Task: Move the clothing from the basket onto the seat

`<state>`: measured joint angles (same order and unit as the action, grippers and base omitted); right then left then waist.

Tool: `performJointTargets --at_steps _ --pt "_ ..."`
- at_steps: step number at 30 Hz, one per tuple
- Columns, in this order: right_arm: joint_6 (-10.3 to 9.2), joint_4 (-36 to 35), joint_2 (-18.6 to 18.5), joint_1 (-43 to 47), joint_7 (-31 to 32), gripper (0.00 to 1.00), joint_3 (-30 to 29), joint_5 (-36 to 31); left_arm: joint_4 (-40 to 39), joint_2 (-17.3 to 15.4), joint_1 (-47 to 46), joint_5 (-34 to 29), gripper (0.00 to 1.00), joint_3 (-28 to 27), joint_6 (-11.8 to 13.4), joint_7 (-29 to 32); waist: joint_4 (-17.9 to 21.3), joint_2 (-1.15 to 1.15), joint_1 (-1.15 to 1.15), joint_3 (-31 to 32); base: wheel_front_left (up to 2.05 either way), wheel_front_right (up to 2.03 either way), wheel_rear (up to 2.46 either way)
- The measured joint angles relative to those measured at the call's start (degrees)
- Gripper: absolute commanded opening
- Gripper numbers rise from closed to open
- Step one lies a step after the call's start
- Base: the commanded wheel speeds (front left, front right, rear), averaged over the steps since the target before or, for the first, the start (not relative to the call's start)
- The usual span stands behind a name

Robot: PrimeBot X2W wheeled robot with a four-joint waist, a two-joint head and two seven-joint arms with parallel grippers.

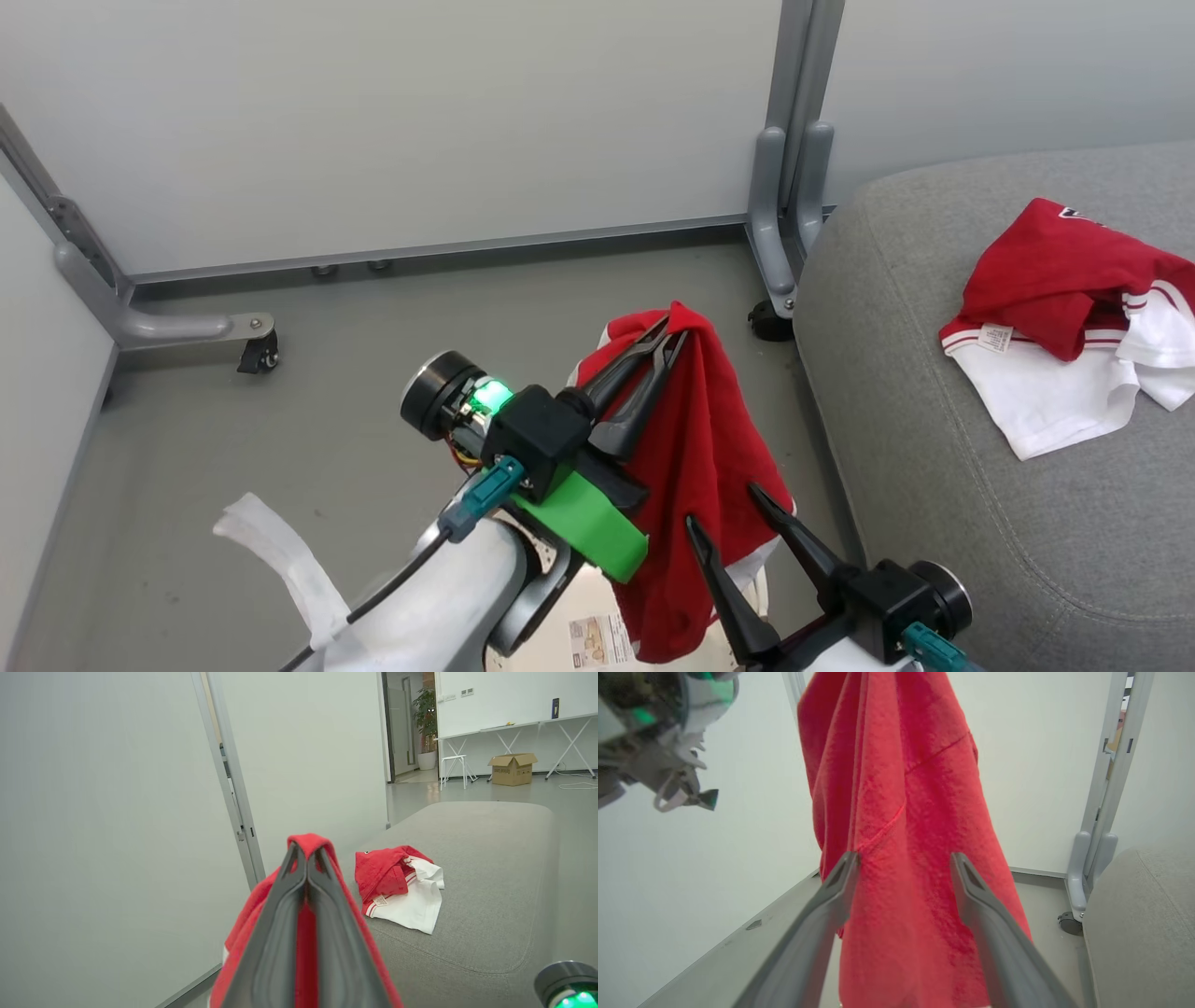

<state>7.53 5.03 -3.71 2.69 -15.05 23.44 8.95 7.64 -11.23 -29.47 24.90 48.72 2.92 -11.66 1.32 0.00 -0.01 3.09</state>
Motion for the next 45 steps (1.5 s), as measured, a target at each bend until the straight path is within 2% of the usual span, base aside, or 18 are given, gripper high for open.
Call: performJointTargets --at_steps 9,10,11,12,22,23,24,45 --pt "0.00 4.64 0.60 -2.32 0.00 1.00 0.37 -0.35 -5.45 0.10 -1.58 0.03 0.00 0.04 0.62 1.59 -0.59 0.00 0.00 -0.72 0.00 0.00 0.00" --pt "0.00 4.81 0.66 -2.47 -0.01 0.97 0.36 -0.35 -5.64 0.08 -1.64 0.01 0.00 0.11 0.64 1.77 -0.56 0.00 0.00 -0.75 0.00 0.00 0.00" --pt "0.00 5.01 0.68 -2.77 0.00 0.23 0.37 -0.35 -5.83 0.03 -1.65 0.01 0.00 0.18 0.70 1.92 -0.51 0.00 0.00 -0.79 0.00 0.00 0.00" --pt "0.00 5.22 0.68 -3.04 -0.01 0.00 0.46 -0.43 -5.97 0.02 -1.65 0.02 0.00 0.25 0.71 2.07 -0.46 0.00 0.00 -0.83 0.00 0.00 0.00" --pt "0.00 5.75 0.75 -2.89 0.00 0.00 0.01 -0.40 -4.46 -0.54 -0.65 0.82 0.00 0.43 1.55 2.49 0.01 0.00 0.00 -1.02 0.00 0.00 0.00" --pt "0.00 5.67 0.75 -2.83 0.00 0.00 -0.02 -0.40 -4.20 -0.52 -0.43 1.03 0.14 0.34 1.78 2.50 0.02 0.00 0.00 -1.02 0.00 0.00 0.00" --pt "0.00 5.54 0.73 -2.73 0.00 0.00 -0.02 -0.33 -3.77 -0.54 -0.26 1.59 1.00 0.35 1.81 2.89 0.02 0.00 0.00 -1.02 0.00 0.00 0.00" --pt "0.00 3.65 0.05 -2.21 0.00 0.00 -1.04 -0.13 -1.77 -0.92 0.30 2.68 1.00 1.10 2.33 3.00 0.86 0.00 0.01 -1.95 0.00 0.00 0.00"
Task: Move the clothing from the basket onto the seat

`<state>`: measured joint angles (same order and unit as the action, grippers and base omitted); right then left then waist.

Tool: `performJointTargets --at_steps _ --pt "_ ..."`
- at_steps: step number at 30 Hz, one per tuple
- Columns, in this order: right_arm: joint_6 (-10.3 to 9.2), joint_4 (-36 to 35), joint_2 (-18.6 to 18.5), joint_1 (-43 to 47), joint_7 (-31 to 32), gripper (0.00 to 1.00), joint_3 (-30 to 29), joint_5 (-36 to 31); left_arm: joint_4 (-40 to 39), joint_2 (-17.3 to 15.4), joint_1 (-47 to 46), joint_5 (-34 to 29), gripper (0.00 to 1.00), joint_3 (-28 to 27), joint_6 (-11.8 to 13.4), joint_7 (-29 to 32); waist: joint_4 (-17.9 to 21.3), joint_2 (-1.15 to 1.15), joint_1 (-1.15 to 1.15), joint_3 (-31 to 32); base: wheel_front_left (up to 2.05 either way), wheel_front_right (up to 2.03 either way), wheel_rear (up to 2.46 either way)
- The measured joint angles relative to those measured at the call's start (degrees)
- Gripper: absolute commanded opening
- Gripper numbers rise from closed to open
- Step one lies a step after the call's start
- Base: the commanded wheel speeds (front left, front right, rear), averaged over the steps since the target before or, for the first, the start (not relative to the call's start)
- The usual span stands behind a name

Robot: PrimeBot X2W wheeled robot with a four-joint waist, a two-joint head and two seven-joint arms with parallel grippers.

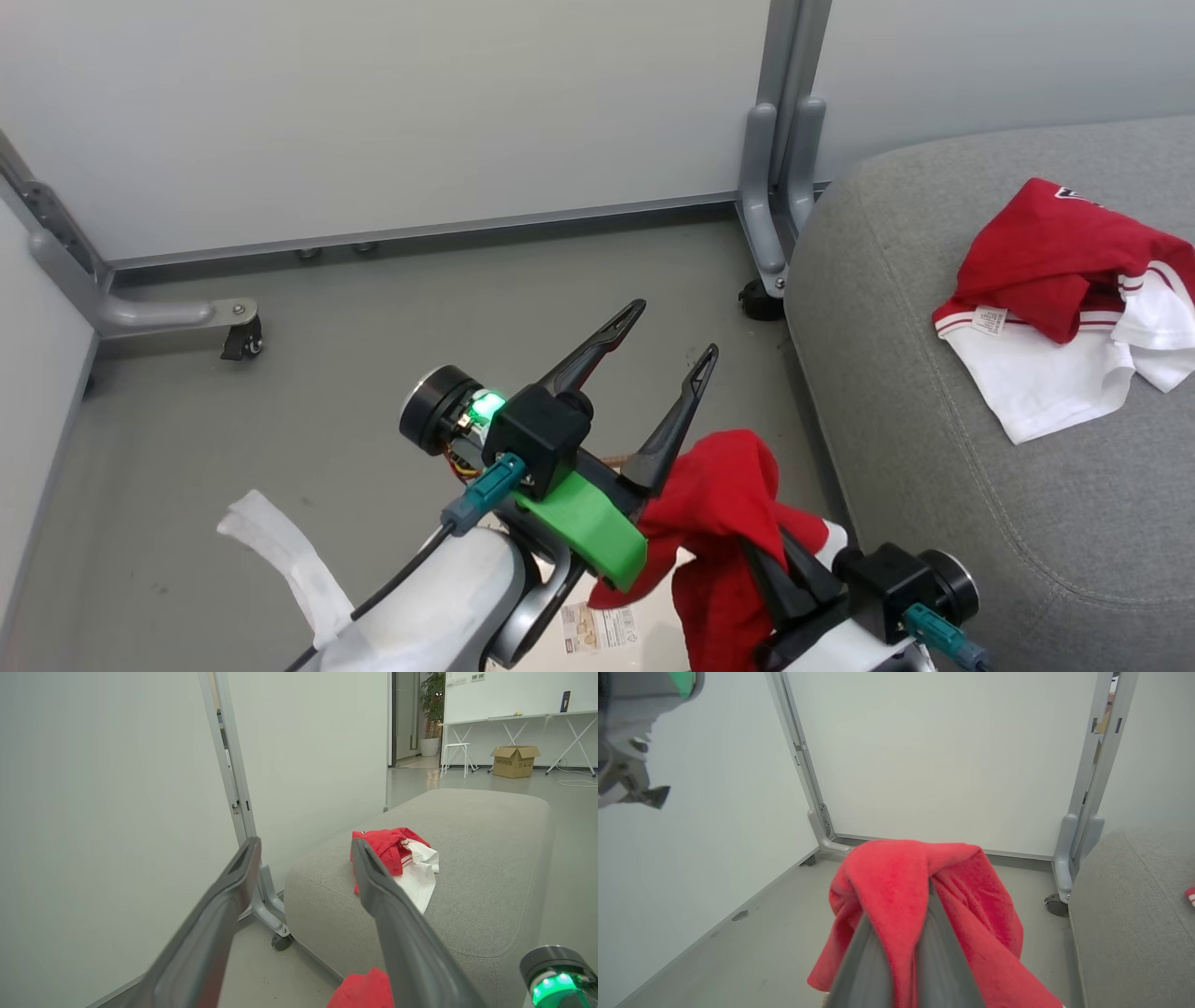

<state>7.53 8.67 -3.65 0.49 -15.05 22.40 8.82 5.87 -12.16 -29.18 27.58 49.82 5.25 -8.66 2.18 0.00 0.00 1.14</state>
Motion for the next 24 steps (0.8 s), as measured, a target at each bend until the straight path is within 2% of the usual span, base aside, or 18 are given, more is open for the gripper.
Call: performJointTargets --at_steps 10,17,24 --pt "0.00 -2.44 -0.08 -0.59 0.00 0.00 -3.97 -1.26 2.13 -1.78 1.59 0.58 1.00 0.15 -0.69 -1.75 3.57 0.00 0.00 -1.90 0.00 0.00 0.00" --pt "0.00 -5.15 0.11 -0.43 0.00 0.00 -8.42 -1.93 3.93 -3.99 4.11 -0.02 1.00 -0.87 -1.29 -5.28 7.99 0.00 0.00 -4.29 0.00 0.00 0.00" --pt "0.00 -7.10 0.62 0.50 0.00 0.00 -10.89 -2.41 3.50 -6.00 6.71 -2.43 1.00 -2.48 -2.23 -6.19 13.19 0.00 0.00 -7.38 0.00 0.00 0.00"
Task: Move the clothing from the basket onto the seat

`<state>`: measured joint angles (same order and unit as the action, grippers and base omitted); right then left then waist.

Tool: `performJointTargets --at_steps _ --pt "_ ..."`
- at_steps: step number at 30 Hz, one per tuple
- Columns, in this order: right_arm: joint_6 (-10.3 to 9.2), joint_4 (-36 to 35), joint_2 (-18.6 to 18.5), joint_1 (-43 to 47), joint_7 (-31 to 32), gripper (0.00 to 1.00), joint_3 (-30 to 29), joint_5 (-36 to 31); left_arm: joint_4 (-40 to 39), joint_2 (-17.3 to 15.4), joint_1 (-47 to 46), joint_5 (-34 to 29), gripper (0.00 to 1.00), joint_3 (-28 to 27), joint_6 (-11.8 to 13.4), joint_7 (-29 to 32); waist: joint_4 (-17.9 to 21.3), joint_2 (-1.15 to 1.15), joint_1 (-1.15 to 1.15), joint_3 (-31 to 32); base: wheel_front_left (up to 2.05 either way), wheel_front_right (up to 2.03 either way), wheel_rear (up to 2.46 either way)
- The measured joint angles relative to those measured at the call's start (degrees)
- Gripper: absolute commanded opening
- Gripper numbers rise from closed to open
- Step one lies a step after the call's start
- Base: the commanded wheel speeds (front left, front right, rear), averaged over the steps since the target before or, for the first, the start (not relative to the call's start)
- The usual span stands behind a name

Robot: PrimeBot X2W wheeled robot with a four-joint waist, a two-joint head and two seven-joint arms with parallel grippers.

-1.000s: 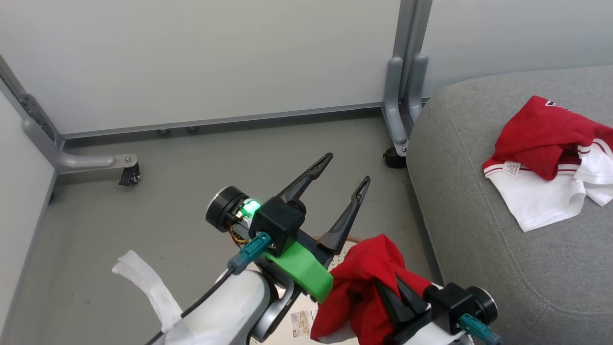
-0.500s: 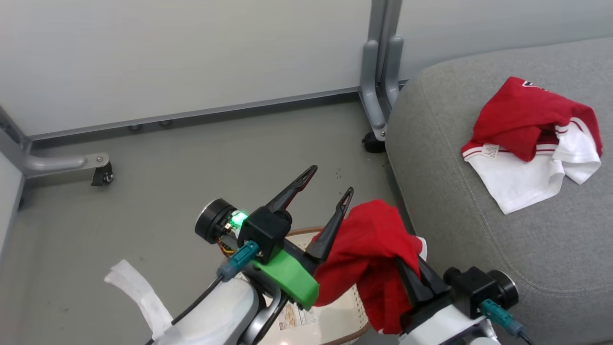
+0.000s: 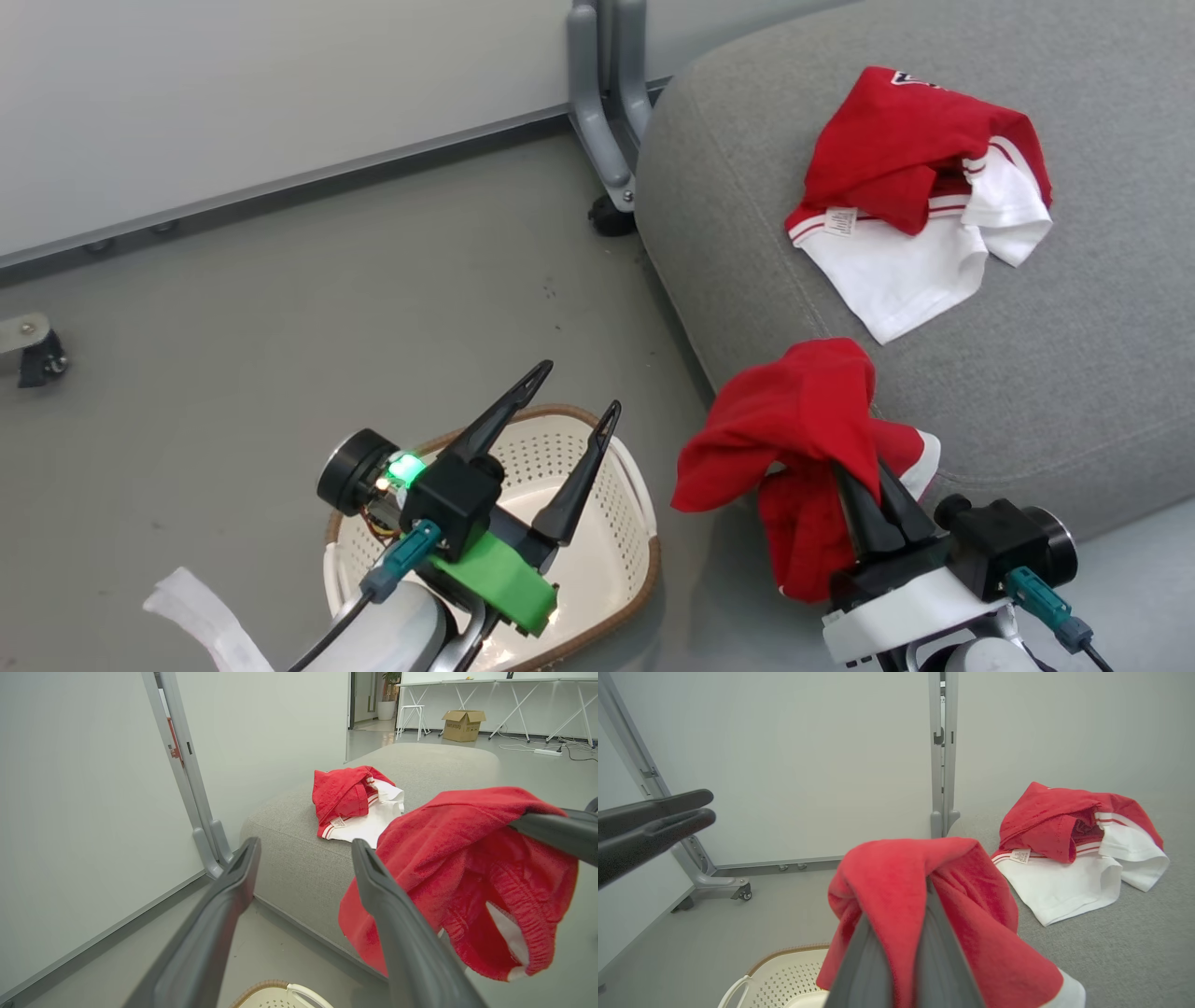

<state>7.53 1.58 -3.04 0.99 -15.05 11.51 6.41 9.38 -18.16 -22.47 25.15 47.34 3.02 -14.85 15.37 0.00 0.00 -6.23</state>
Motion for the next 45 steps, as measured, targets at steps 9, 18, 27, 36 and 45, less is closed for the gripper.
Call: performJointTargets --at_steps 9,18,27,36,45 --pt "0.00 -2.16 0.10 -0.13 0.00 0.00 -0.94 1.35 -6.70 -0.41 3.64 -7.69 1.00 -4.95 -1.59 -0.27 6.49 0.00 0.00 -4.33 0.00 0.00 0.00" --pt "0.00 -3.19 0.12 -1.92 0.00 0.00 -2.71 2.00 -7.78 1.00 7.90 -8.66 1.00 -9.40 -4.90 -0.29 9.81 0.00 0.00 -9.16 0.00 0.00 0.00" --pt "0.00 -2.36 -0.26 -15.72 0.00 0.00 -6.59 -2.19 -9.09 1.70 7.76 -10.84 1.00 -10.38 -9.09 -0.29 8.26 0.00 0.00 -14.43 0.00 0.00 0.00" --pt "-0.01 3.60 -8.64 -38.07 -0.01 0.00 -18.82 -0.48 -12.27 -0.09 3.20 -6.30 1.00 -9.42 -10.34 -0.29 3.69 0.00 0.01 -21.61 0.00 0.00 0.00" --pt "0.00 9.81 -21.23 -53.94 0.00 0.00 -23.48 -2.40 -13.78 -3.22 -1.19 -1.71 1.00 -6.30 -10.35 -0.29 -2.74 0.00 0.01 -29.20 0.00 0.00 0.00"
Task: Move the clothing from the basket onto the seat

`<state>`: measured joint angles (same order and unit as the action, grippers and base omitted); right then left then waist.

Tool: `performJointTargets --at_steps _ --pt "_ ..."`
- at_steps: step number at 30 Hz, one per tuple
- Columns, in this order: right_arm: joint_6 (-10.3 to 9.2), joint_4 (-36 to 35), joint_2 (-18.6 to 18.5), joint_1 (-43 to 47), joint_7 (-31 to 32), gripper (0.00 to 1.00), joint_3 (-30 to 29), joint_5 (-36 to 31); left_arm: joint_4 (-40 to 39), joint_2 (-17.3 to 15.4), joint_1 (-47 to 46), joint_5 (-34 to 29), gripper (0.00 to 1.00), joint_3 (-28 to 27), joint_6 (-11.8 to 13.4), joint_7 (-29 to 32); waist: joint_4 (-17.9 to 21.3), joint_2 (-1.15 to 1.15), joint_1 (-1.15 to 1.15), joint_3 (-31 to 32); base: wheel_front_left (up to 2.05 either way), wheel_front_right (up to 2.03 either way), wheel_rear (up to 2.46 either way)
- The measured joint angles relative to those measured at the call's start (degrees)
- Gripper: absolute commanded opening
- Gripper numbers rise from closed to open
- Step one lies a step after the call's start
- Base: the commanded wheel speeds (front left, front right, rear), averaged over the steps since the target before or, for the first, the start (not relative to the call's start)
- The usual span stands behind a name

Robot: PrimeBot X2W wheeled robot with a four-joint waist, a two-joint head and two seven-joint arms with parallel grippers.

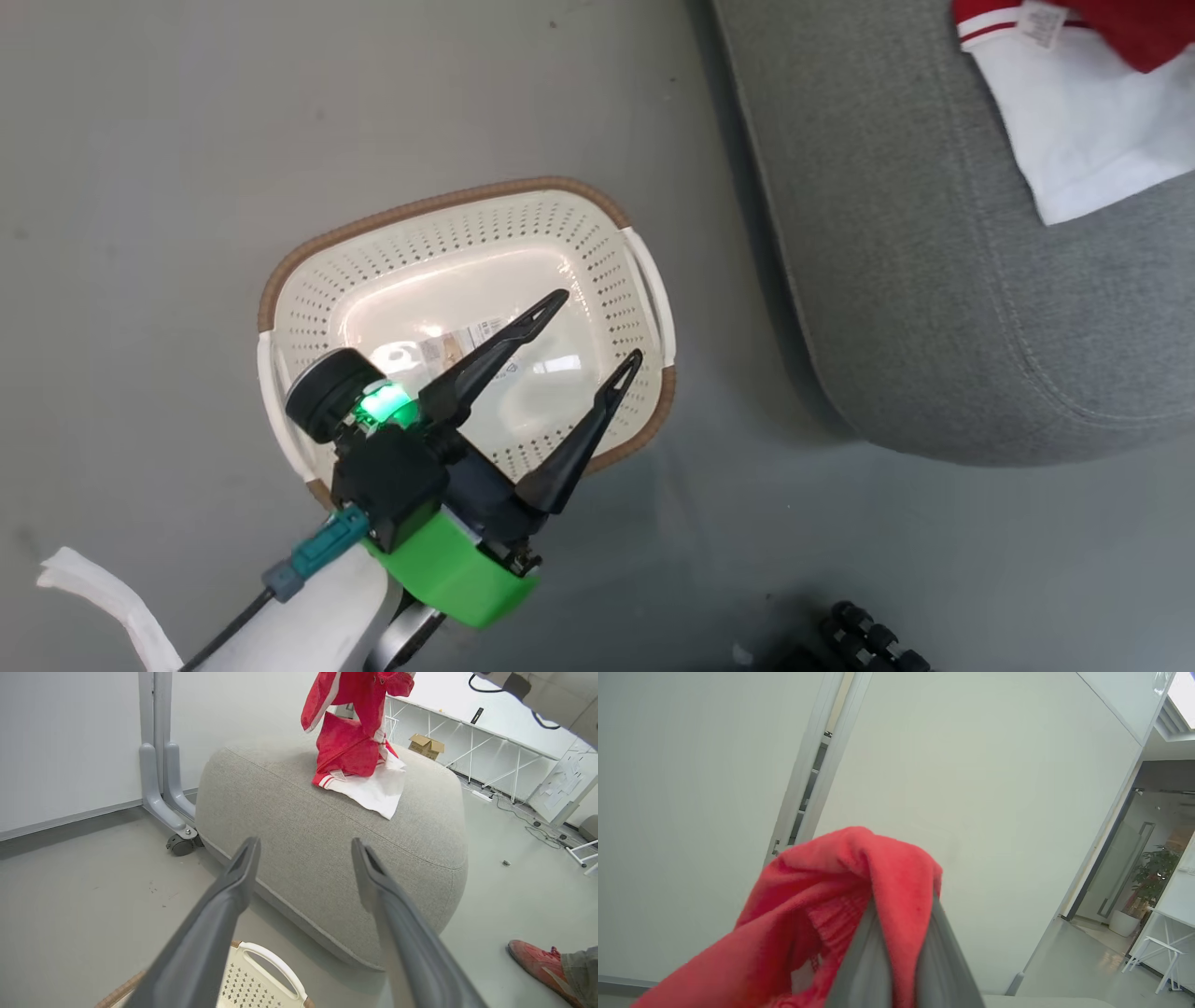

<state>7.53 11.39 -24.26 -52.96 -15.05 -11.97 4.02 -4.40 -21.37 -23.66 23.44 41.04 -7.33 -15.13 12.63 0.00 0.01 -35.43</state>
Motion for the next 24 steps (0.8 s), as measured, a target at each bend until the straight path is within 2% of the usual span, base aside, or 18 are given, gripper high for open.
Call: performJointTargets --at_steps 5,9,12,13,14,15,20,22,24 --pt "0.00 1.18 -3.19 -3.94 -0.01 0.00 -4.81 -1.93 -3.04 0.30 -0.63 2.74 1.00 -0.73 -0.01 0.00 -3.72 0.00 0.00 -3.29 0.00 0.00 0.00" --pt "0.00 4.37 -3.24 -3.26 0.00 0.00 -9.94 -3.61 -3.34 -0.16 -0.74 1.60 1.00 -0.79 -0.01 0.00 -5.93 0.00 0.00 -5.08 0.00 0.00 0.00" --pt "0.00 7.53 -1.58 -0.60 -0.01 0.00 -15.03 -4.61 -2.91 -0.32 -0.82 0.92 1.00 -0.90 -0.04 -0.01 -7.16 0.00 0.00 -5.94 0.00 0.00 0.00" --pt "0.00 8.91 -0.78 0.66 0.00 0.33 -16.53 -4.88 -2.67 -0.41 -0.83 0.58 1.00 -1.08 -0.04 0.00 -7.44 0.00 0.00 -6.13 0.00 0.00 0.00" --pt "0.00 9.87 0.10 2.03 0.00 0.80 -18.06 -5.55 -2.46 -0.64 -0.82 0.36 1.00 -1.25 -0.04 0.00 -7.57 0.00 0.00 -6.25 0.00 0.00 0.00" --pt "0.00 10.44 0.88 3.27 0.00 1.00 -19.29 -6.36 -2.15 -0.96 -0.82 0.05 1.00 -1.32 -0.04 0.00 -7.54 0.00 0.00 -6.22 0.00 0.00 0.00" --pt "0.00 9.65 4.89 8.50 -0.01 1.00 -25.63 -9.35 -0.92 -1.23 -0.39 -0.34 1.00 -1.09 -0.04 0.00 -7.00 0.00 -0.01 -5.03 0.00 0.00 0.00" --pt "0.00 8.69 7.58 12.45 -0.01 1.00 -26.42 -9.81 -0.48 -0.98 -0.12 -0.26 1.00 -1.35 -0.04 0.00 -6.80 0.00 -0.01 -4.09 0.00 0.00 0.00" --pt "0.00 8.91 9.59 16.99 0.00 1.00 -24.86 -9.98 -0.09 -0.62 0.37 0.16 1.00 -1.45 -0.04 0.00 -6.62 0.00 -0.01 -3.12 0.00 0.00 0.00"
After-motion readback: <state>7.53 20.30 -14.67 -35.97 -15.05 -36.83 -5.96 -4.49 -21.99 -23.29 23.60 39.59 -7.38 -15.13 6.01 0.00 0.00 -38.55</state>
